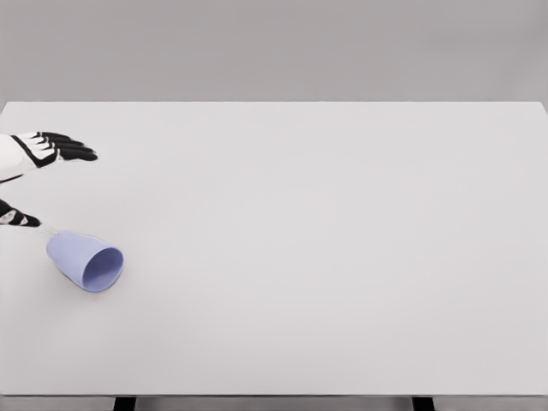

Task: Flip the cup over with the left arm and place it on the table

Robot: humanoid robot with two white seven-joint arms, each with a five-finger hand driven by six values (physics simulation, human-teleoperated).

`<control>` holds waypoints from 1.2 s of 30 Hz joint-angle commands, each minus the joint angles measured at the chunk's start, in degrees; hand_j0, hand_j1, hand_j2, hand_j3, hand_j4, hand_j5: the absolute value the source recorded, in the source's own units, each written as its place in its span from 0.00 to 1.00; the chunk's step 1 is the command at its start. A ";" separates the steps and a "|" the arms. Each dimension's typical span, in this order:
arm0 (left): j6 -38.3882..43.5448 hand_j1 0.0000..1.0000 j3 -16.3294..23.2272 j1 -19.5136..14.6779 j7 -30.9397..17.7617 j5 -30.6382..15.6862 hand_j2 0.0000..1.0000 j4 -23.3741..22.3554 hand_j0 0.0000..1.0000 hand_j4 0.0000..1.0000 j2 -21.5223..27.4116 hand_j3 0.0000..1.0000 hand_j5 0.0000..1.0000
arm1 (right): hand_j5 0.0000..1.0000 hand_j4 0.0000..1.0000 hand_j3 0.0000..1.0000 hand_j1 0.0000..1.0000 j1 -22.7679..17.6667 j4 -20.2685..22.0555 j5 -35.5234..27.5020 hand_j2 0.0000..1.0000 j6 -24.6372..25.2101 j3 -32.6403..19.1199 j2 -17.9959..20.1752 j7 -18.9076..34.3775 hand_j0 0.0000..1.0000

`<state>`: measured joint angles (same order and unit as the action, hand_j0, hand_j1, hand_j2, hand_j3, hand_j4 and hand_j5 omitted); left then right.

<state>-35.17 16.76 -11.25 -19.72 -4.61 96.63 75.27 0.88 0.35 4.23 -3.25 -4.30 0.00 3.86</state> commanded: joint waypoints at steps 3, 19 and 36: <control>0.17 1.00 2.58 0.27 8.30 -5.23 1.00 2.33 1.00 1.00 14.38 1.00 1.00 | 1.00 1.00 1.00 1.00 0.00 0.00 -0.01 1.00 0.00 0.00 0.00 0.01 1.00; 0.17 1.00 6.79 2.55 -7.17 -5.23 1.00 1.90 1.00 1.00 1.37 1.00 1.00 | 1.00 1.00 1.00 1.00 0.00 0.00 -0.01 1.00 0.00 0.00 0.00 0.01 1.00; 7.05 1.00 8.29 2.73 -6.82 3.03 1.00 0.31 1.00 1.00 -4.87 1.00 1.00 | 1.00 1.00 1.00 1.00 0.00 0.00 -0.01 1.00 0.00 0.00 0.00 0.01 1.00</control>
<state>-28.58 24.99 -8.53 -26.59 -2.30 96.99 70.62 0.88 0.35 4.23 -3.25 -4.30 0.00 3.86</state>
